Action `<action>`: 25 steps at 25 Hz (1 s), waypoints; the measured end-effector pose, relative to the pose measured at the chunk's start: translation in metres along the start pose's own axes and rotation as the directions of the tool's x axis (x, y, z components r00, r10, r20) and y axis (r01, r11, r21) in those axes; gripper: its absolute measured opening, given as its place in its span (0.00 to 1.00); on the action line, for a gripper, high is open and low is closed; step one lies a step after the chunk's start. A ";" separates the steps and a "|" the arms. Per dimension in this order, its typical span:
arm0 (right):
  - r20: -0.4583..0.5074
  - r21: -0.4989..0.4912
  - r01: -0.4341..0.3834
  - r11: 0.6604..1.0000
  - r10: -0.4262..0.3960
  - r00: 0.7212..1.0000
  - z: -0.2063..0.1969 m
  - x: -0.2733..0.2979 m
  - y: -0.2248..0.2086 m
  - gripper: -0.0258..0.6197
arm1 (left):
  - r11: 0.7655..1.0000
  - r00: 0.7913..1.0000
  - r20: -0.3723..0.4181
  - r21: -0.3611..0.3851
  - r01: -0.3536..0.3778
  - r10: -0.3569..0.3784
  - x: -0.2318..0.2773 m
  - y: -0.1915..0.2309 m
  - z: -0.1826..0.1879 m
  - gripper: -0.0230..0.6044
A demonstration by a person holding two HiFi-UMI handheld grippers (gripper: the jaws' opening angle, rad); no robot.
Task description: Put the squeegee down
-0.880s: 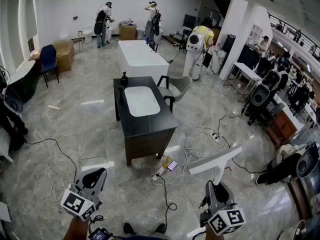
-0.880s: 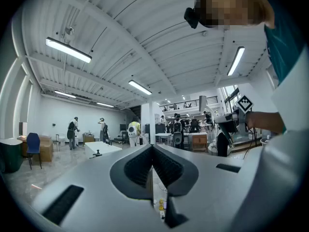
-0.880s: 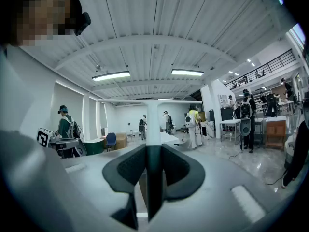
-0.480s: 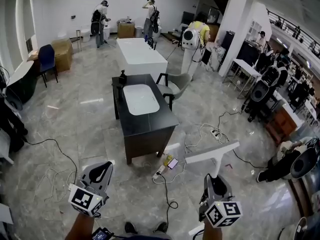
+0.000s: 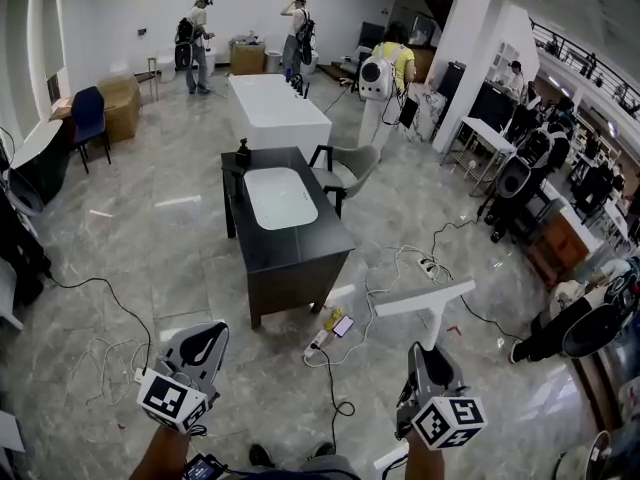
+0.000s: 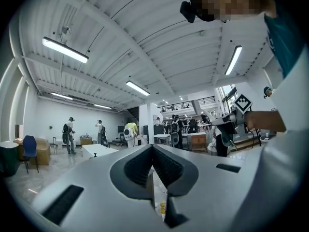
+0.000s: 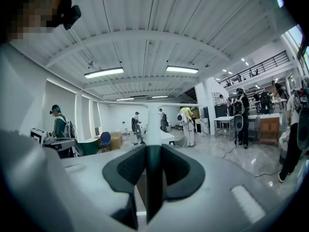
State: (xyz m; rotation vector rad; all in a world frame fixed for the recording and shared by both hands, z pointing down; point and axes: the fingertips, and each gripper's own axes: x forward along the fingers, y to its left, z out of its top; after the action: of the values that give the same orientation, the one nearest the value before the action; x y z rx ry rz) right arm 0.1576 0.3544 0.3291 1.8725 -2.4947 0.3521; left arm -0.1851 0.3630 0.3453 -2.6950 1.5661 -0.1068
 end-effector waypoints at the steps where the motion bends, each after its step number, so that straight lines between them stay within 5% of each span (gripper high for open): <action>1: 0.000 0.001 -0.003 1.000 0.003 1.000 0.001 0.001 0.001 0.20 | 1.000 1.000 0.000 -0.005 0.000 0.000 0.000 0.001 -0.002 0.05; 9: -0.013 0.009 -0.046 0.999 0.046 0.999 -0.003 0.037 -0.018 0.20 | 1.000 0.999 -0.022 -0.001 -0.024 0.024 0.024 0.006 -0.012 0.05; 25: -0.025 0.034 -0.226 0.974 0.226 0.974 0.014 0.143 -0.099 0.20 | 0.983 0.980 -0.070 0.024 -0.183 0.185 0.094 -0.014 -0.002 0.05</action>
State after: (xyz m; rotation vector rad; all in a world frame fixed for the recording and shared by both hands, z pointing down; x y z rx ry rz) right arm 0.2121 0.1900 0.3523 1.5819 -2.7039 0.4175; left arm -0.1264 0.2885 0.3521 -2.5448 1.8165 -0.2141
